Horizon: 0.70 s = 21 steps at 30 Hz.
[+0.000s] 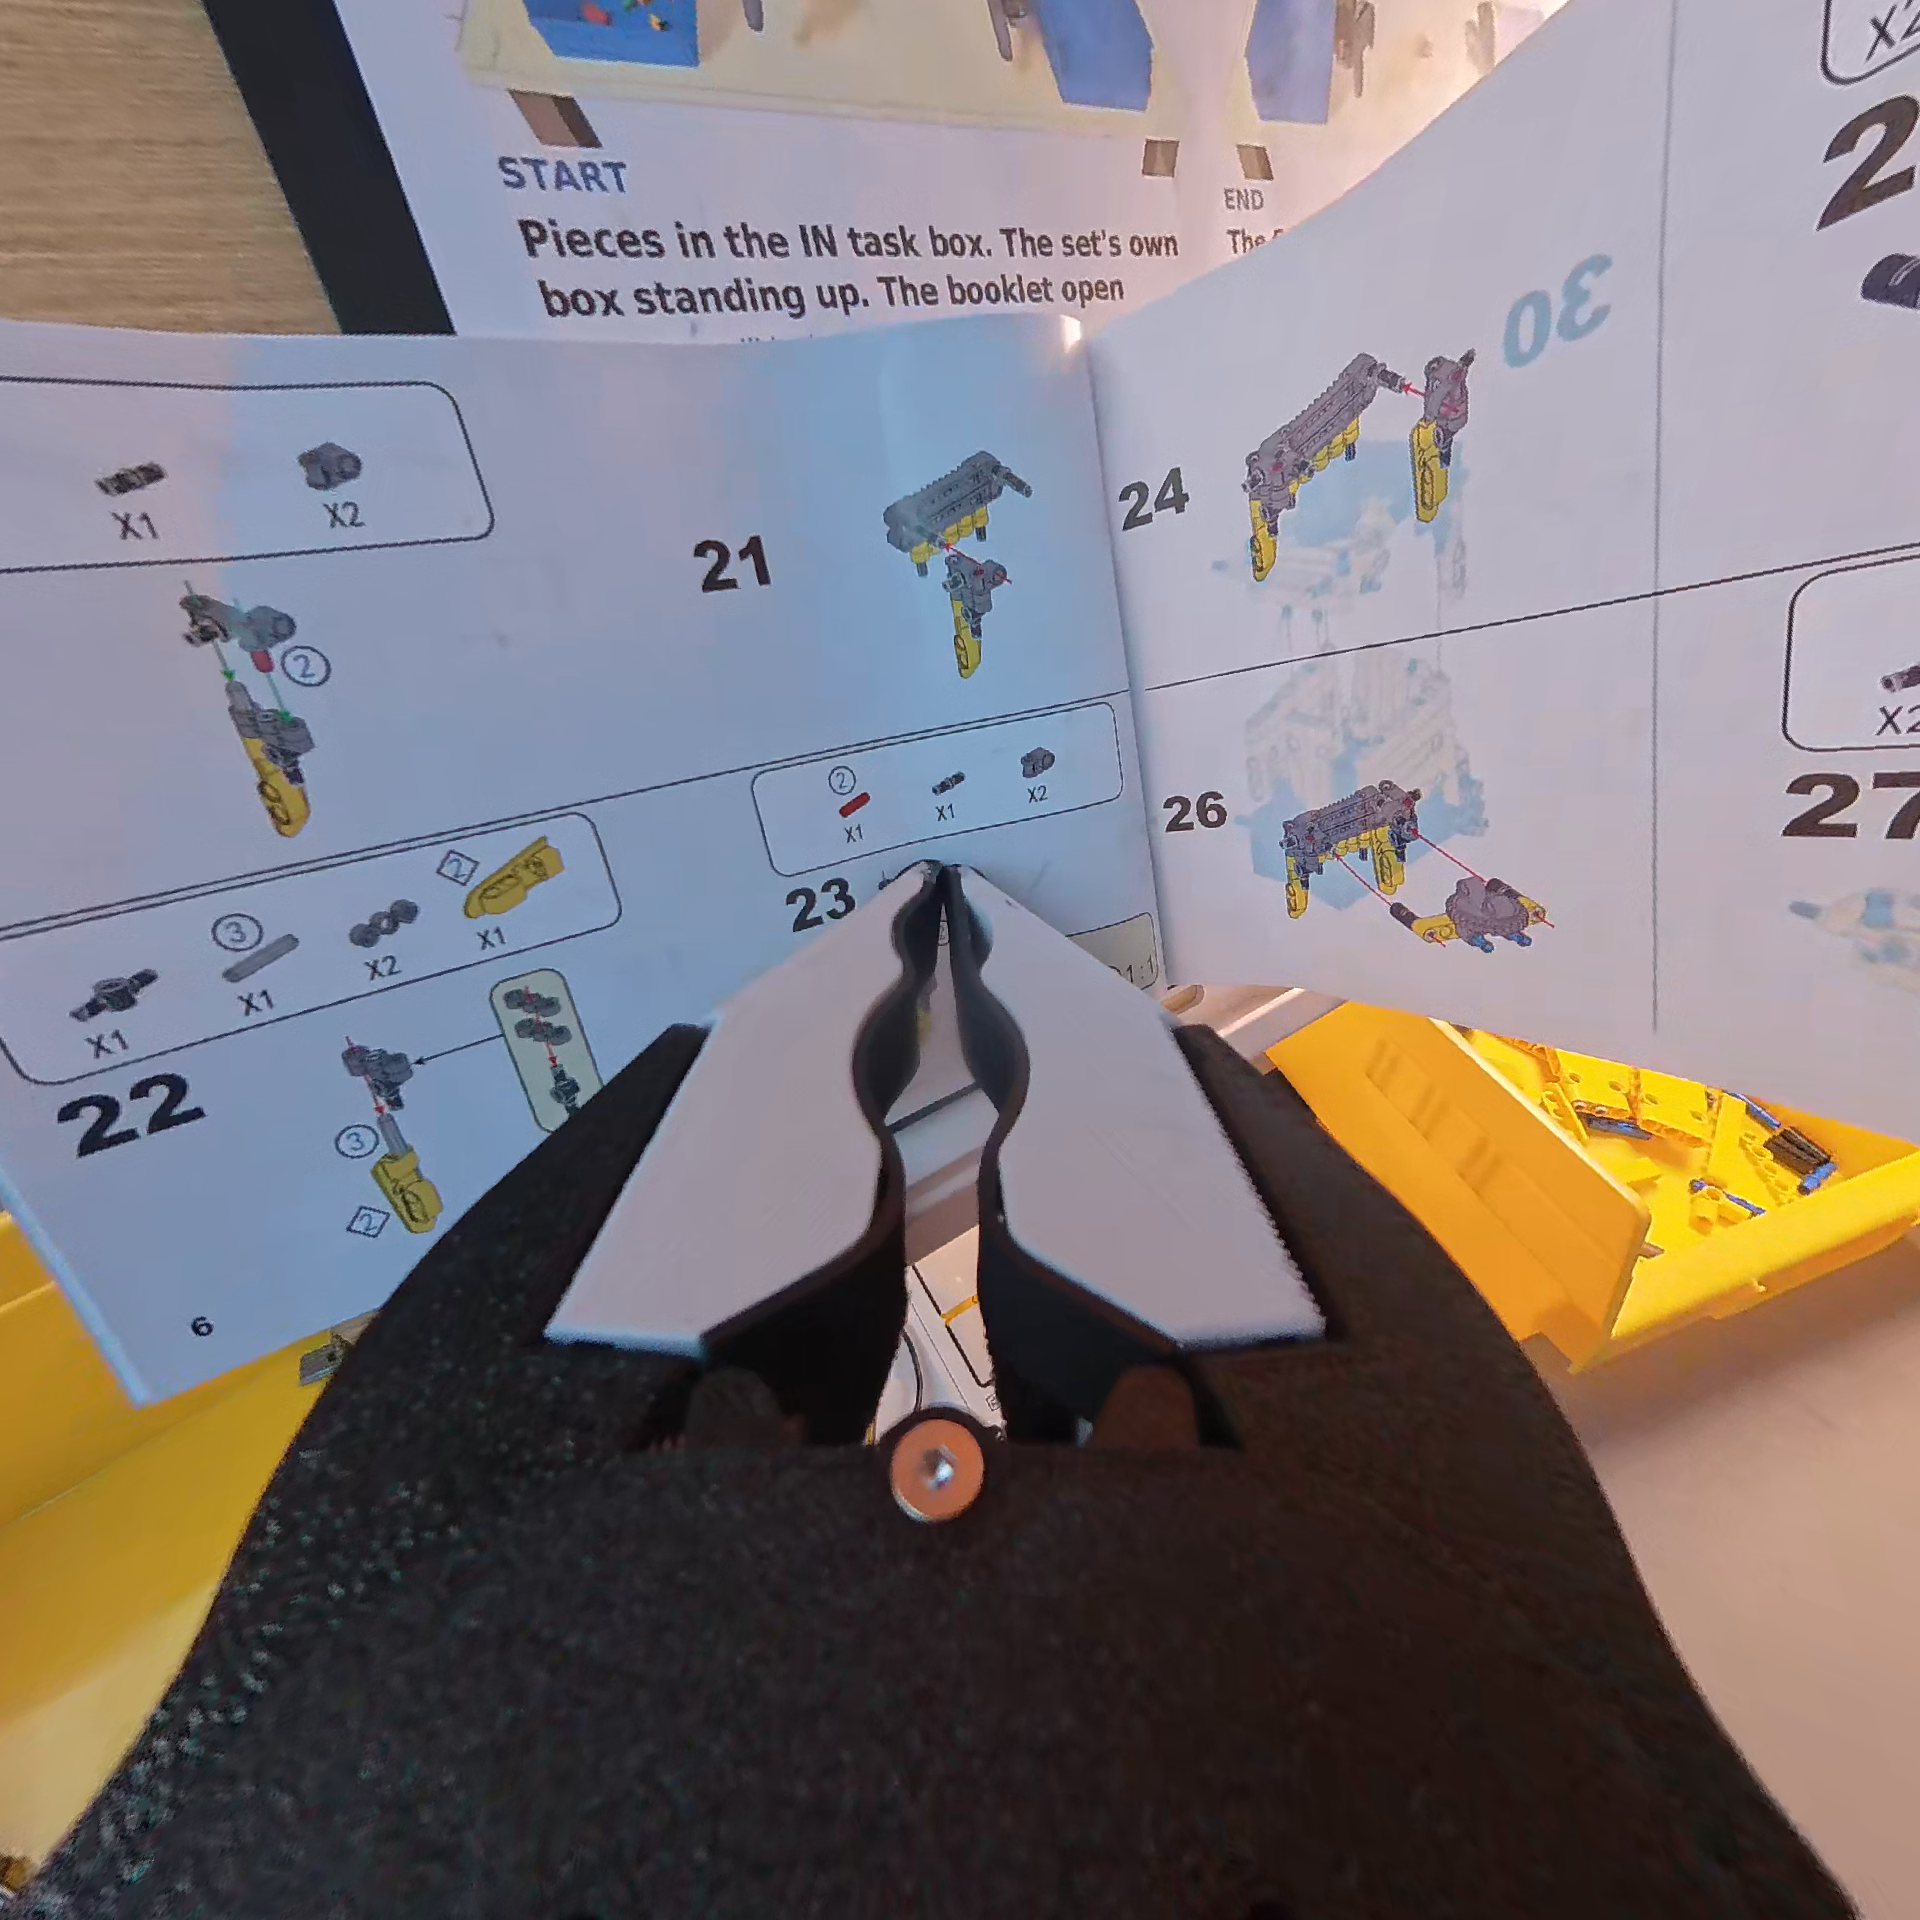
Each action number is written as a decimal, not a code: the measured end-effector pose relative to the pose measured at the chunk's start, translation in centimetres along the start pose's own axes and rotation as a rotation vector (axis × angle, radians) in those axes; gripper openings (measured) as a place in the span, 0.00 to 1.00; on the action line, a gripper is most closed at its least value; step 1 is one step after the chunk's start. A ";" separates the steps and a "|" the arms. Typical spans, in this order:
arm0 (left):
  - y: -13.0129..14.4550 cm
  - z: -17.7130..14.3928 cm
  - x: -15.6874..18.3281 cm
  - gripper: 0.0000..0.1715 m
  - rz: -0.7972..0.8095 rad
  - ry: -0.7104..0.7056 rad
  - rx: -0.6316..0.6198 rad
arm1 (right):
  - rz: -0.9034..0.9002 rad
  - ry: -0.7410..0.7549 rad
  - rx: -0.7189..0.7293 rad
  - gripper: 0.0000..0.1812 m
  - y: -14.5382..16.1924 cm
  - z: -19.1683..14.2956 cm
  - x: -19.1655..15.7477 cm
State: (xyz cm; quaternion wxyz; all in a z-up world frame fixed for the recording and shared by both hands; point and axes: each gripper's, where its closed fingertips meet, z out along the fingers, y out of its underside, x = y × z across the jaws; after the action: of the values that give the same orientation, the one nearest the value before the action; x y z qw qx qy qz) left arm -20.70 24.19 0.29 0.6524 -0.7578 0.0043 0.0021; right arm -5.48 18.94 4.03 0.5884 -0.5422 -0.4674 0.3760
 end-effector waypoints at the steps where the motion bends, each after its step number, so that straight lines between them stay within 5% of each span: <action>1: 0.0 0.0 0.0 0.00 0.002 -0.004 0.000 | -0.064 0.006 -0.021 0.49 -0.4 1.0 -1.4; 3: 0.0 0.0 0.0 0.00 0.005 -0.013 0.001 | -0.181 0.067 -0.059 0.50 -0.6 3.4 -2.8; 8: 0.3 -0.4 0.1 0.00 0.052 -0.001 -0.012 | -0.272 0.370 -0.042 0.15 -0.9 4.8 2.8; 14: 0.1 -1.2 -0.1 0.00 0.070 -0.009 0.000 | -0.156 0.504 -0.186 0.15 4.9 2.2 12.6; 17: -2.1 -1.8 1.6 0.00 0.136 -0.007 0.117 | -0.184 0.486 -0.253 0.20 6.7 2.5 14.4; 21: -2.4 -0.8 4.9 0.00 0.246 0.051 0.085 | -0.225 0.471 -0.260 0.24 5.8 3.0 15.4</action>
State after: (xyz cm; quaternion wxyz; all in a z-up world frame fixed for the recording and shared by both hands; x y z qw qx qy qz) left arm -15.73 23.72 2.77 0.6783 -0.7232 0.1141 0.0625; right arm -3.66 35.16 0.37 0.6440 -0.6305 -0.4193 0.1091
